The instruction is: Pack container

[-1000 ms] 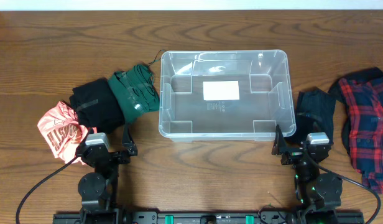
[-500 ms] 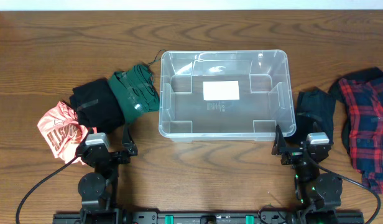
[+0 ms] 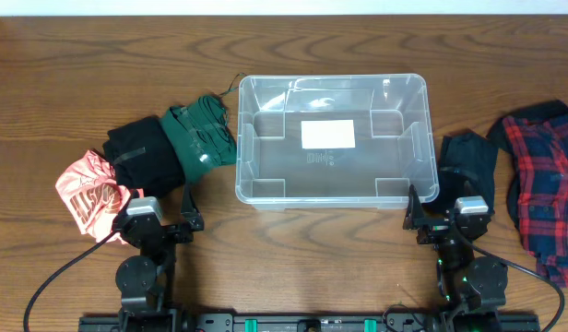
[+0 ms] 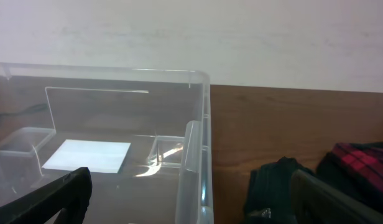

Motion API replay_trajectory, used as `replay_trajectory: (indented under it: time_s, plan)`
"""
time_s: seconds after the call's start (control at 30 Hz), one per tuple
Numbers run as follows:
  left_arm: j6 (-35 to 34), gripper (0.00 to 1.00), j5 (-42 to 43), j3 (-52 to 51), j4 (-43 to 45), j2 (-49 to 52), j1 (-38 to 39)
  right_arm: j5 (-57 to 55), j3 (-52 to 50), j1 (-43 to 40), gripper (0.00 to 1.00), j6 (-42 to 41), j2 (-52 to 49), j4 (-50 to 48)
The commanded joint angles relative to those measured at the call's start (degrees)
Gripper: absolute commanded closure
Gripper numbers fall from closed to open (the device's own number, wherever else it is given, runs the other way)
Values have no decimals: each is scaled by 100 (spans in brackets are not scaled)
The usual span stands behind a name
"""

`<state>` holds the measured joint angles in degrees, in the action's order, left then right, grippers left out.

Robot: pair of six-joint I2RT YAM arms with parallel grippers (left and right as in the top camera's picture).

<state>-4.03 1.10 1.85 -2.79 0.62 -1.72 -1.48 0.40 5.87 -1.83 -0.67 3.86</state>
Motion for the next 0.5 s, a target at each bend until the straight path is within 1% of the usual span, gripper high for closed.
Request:
replay_trajectory:
  time_s: [0.0,0.47]
  plan:
    - [37,2,-50,-160,-120,-37,20,-17,-9,52,1,107,28,24]
    - [37,2,-48,-162,-118,-37,20,24,-9,52,1,105,28,24]
